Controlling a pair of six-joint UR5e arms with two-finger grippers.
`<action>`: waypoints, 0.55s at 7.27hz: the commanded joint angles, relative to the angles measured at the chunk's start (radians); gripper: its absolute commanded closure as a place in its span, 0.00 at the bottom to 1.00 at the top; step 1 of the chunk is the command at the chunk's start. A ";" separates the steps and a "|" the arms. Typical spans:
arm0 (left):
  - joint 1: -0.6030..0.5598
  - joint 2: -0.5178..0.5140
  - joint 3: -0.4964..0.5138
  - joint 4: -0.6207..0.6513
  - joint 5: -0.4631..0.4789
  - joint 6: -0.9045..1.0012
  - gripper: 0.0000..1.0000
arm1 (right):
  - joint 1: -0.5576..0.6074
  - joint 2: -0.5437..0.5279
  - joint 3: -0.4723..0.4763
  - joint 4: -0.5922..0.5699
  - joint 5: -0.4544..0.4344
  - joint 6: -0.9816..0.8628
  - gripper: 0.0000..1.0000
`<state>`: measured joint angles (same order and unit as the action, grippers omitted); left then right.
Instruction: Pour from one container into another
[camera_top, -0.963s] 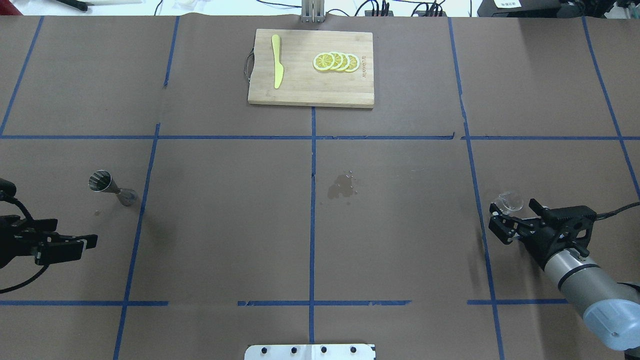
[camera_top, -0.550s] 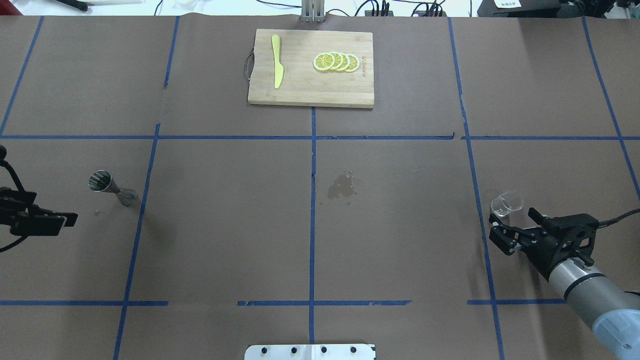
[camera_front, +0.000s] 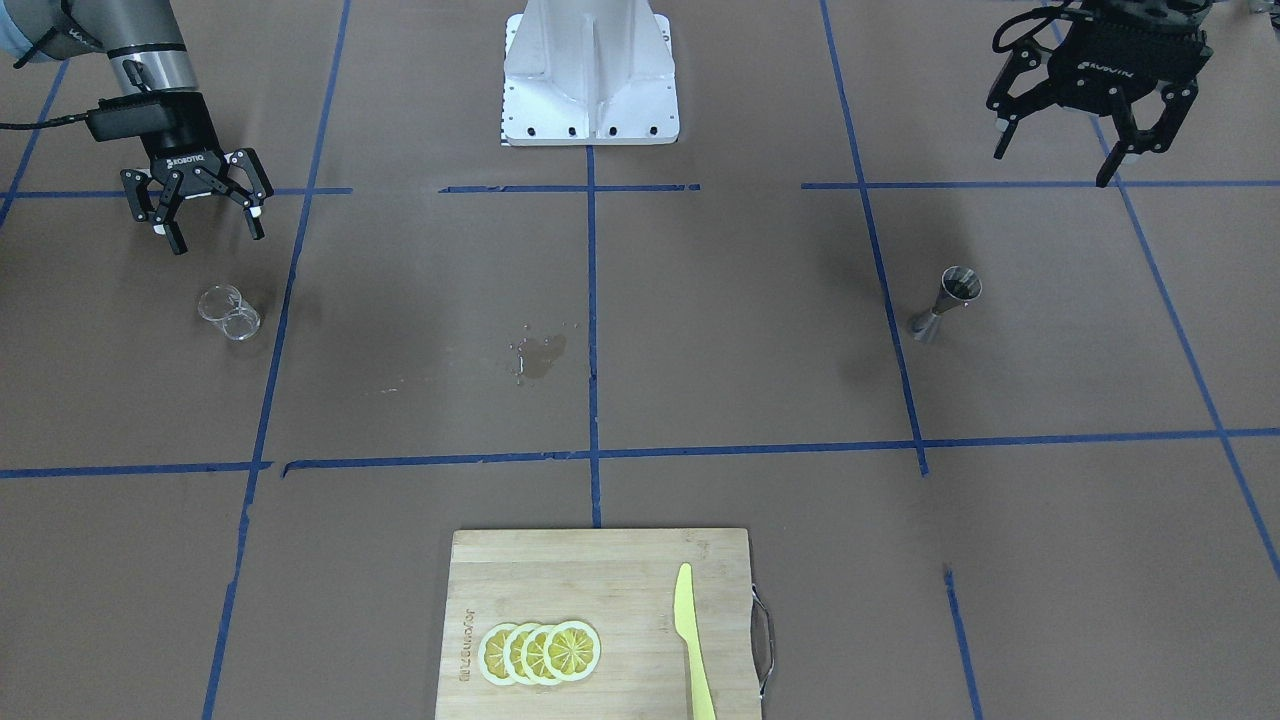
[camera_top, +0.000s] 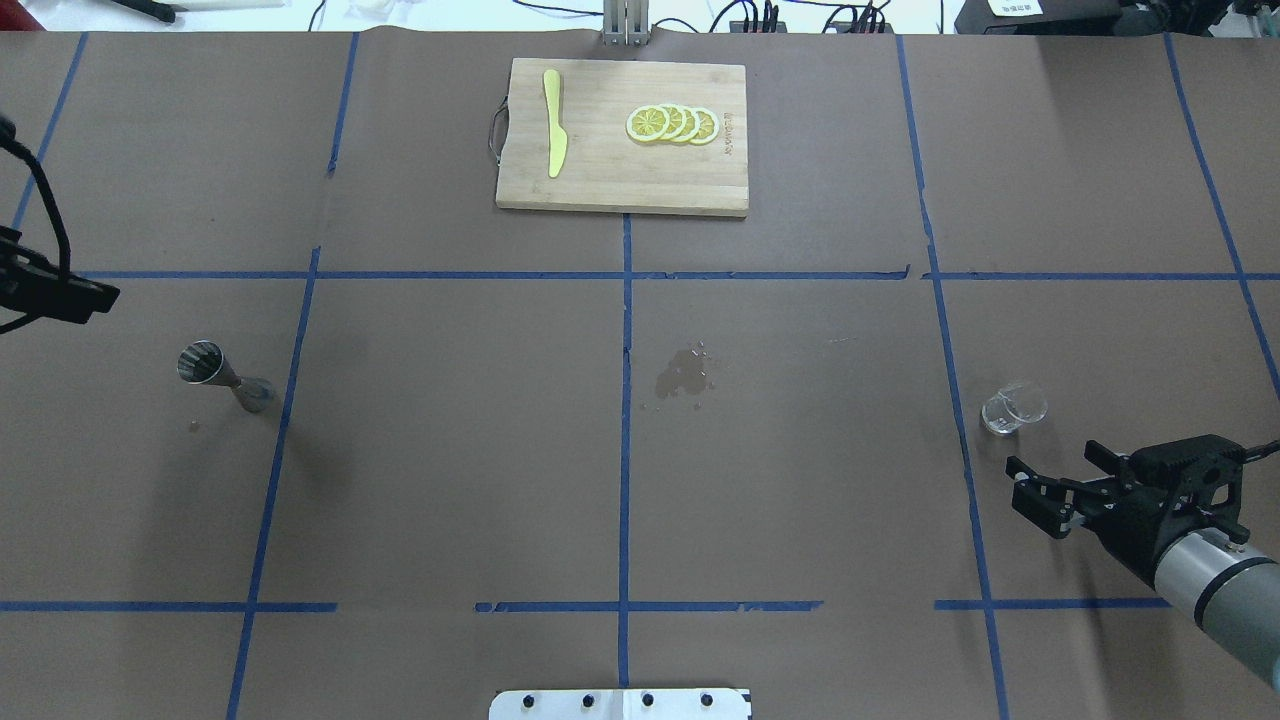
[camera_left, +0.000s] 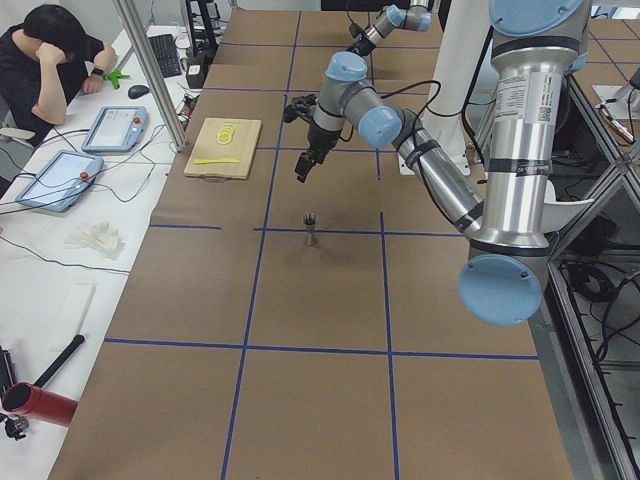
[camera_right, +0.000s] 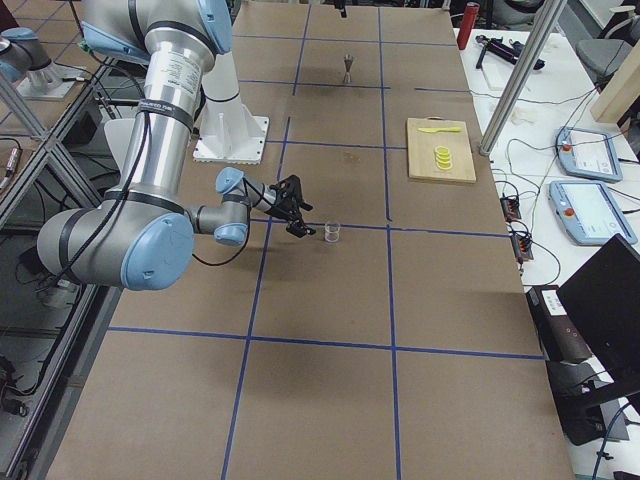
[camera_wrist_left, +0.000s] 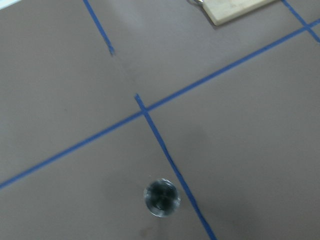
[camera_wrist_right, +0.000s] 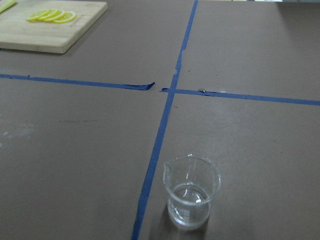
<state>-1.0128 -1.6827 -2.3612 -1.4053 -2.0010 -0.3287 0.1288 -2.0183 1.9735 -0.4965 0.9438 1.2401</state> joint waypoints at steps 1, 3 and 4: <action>-0.064 -0.084 0.040 0.108 -0.001 0.106 0.00 | 0.002 -0.101 0.132 -0.061 0.187 0.001 0.00; -0.125 -0.104 0.097 0.108 -0.001 0.210 0.00 | 0.009 -0.155 0.298 -0.230 0.382 0.001 0.00; -0.138 -0.118 0.121 0.108 -0.001 0.241 0.00 | 0.058 -0.140 0.391 -0.396 0.489 0.001 0.00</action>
<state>-1.1241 -1.7849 -2.2731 -1.2992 -2.0018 -0.1380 0.1479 -2.1576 2.2497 -0.7206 1.3017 1.2410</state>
